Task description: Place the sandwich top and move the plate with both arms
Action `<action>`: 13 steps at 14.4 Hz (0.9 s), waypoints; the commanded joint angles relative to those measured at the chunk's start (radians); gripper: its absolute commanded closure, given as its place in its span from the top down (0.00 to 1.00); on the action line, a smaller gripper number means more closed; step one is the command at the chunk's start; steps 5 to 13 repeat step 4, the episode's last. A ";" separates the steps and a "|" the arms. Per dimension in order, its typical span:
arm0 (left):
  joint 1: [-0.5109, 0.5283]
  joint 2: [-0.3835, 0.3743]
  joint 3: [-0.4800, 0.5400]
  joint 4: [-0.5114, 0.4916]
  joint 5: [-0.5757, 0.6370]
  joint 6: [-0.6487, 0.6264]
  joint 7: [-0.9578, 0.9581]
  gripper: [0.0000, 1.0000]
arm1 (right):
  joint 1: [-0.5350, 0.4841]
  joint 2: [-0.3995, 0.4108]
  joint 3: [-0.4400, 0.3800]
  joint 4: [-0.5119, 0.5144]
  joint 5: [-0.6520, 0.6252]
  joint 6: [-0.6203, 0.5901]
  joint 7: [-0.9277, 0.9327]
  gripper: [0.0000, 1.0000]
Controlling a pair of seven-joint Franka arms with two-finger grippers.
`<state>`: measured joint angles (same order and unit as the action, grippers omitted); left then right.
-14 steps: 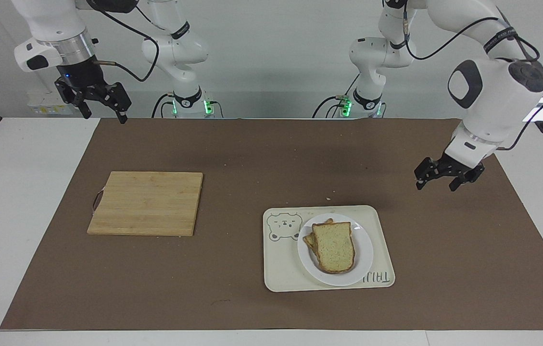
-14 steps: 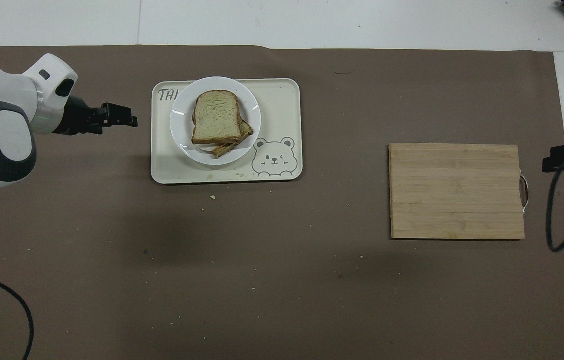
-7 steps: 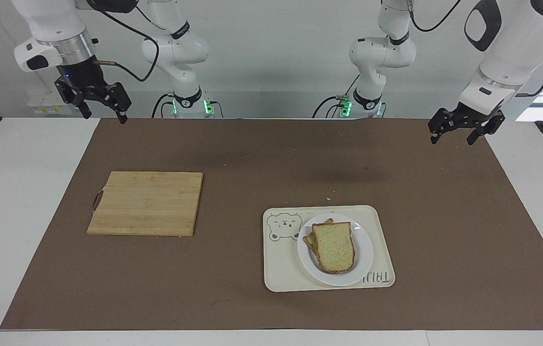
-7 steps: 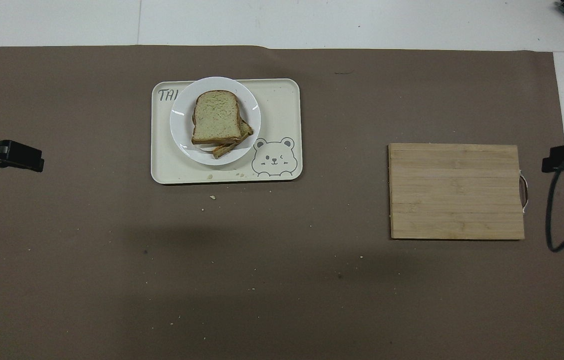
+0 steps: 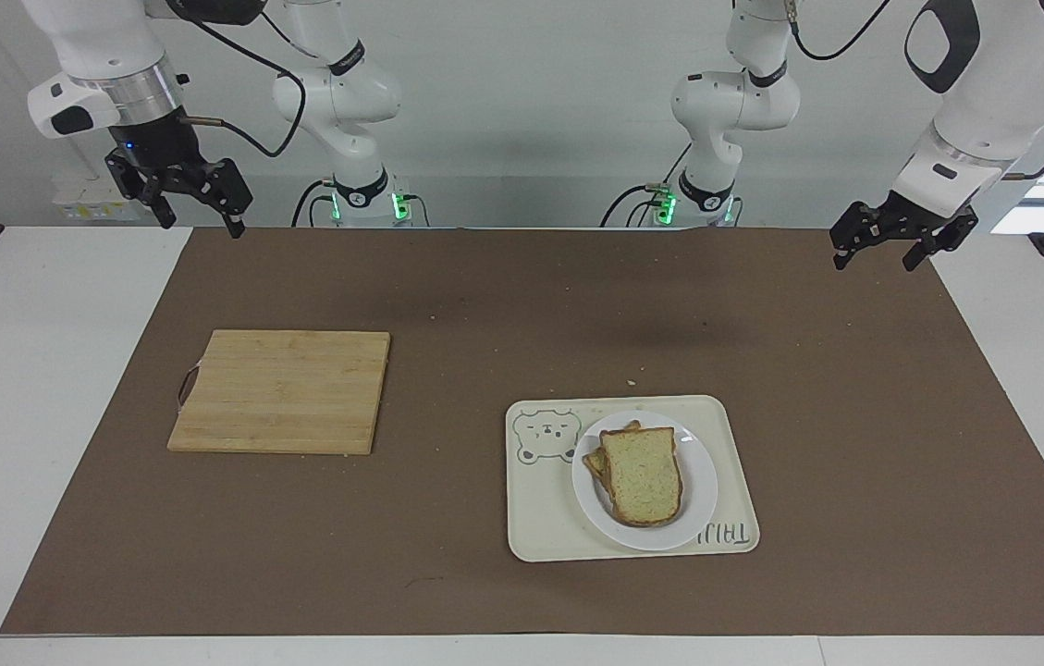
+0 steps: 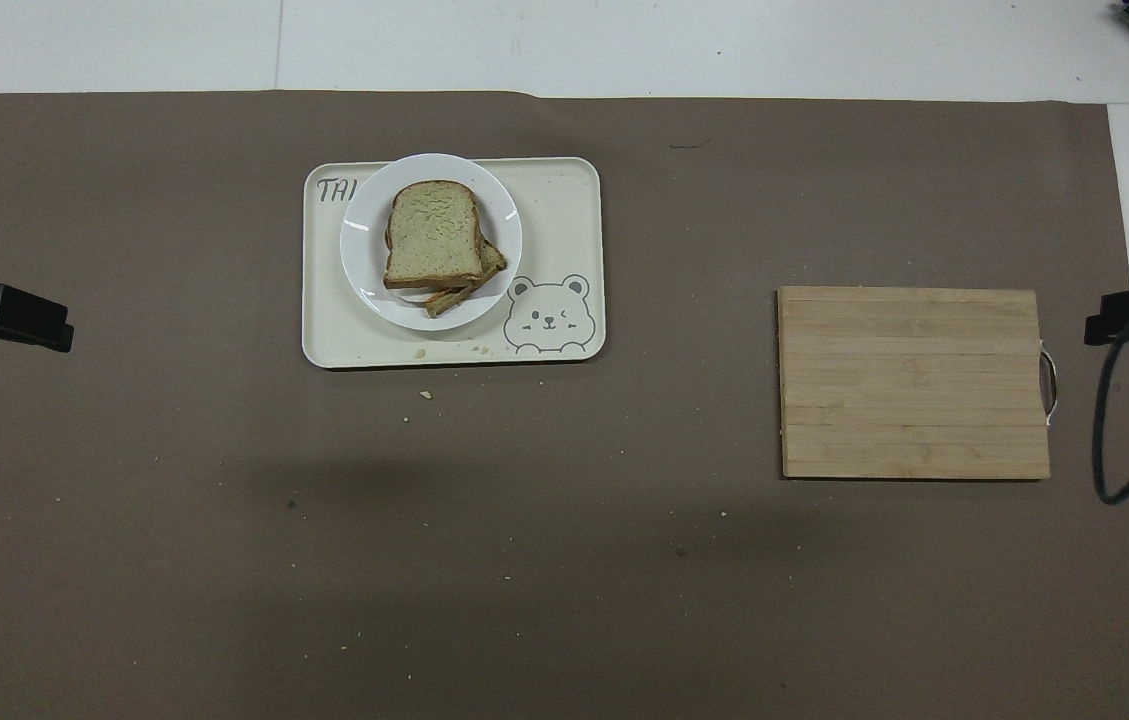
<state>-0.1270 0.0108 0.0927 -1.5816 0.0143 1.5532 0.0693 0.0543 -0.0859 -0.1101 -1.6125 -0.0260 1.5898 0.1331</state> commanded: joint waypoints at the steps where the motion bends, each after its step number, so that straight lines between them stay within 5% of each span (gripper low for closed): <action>1: 0.014 0.005 -0.007 0.014 -0.010 -0.016 0.010 1.00 | -0.008 -0.023 0.006 -0.018 0.003 -0.008 -0.018 1.00; 13: 0.014 0.005 -0.007 0.015 -0.010 -0.013 0.009 1.00 | -0.008 -0.023 0.006 -0.018 0.003 -0.008 -0.018 1.00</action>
